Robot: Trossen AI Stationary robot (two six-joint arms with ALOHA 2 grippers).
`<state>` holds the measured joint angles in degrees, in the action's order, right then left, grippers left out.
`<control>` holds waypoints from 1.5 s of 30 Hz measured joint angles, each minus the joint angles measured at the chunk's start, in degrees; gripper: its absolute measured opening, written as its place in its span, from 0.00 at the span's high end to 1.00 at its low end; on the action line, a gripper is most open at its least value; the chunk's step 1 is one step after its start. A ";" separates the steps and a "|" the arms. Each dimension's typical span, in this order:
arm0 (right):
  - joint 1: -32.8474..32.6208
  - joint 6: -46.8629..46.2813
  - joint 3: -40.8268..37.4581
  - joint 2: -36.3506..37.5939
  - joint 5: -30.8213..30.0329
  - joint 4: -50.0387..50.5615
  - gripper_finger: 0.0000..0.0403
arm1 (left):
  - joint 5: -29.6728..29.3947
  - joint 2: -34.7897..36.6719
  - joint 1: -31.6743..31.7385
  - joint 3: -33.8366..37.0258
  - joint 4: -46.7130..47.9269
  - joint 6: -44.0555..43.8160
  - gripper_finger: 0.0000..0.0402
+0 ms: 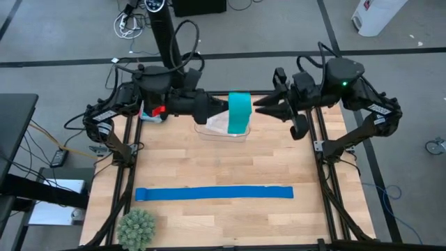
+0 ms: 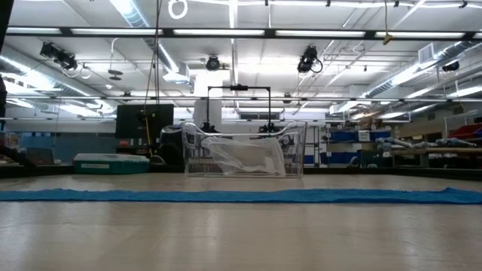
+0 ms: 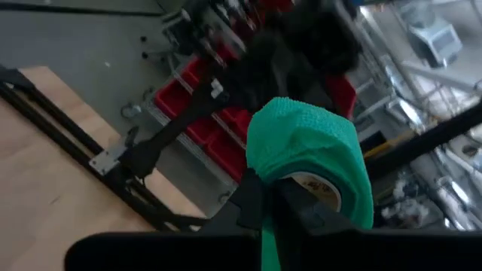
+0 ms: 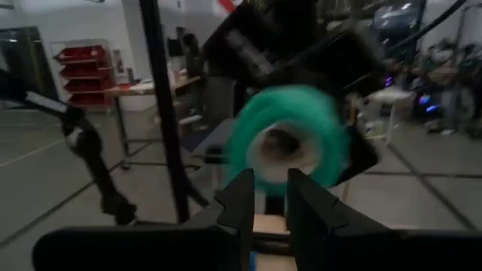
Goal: Roll bandage
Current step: Roll the green bandage
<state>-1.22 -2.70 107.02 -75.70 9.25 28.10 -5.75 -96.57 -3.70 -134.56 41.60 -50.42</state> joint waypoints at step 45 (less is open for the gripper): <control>-9.62 -7.22 5.40 -4.55 8.40 0.01 1.00 | -9.58 0.02 6.66 0.00 3.32 8.32 0.95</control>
<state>-10.84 -9.92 112.42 -80.25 17.65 28.10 -15.34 -96.55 2.95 -134.56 44.92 -42.10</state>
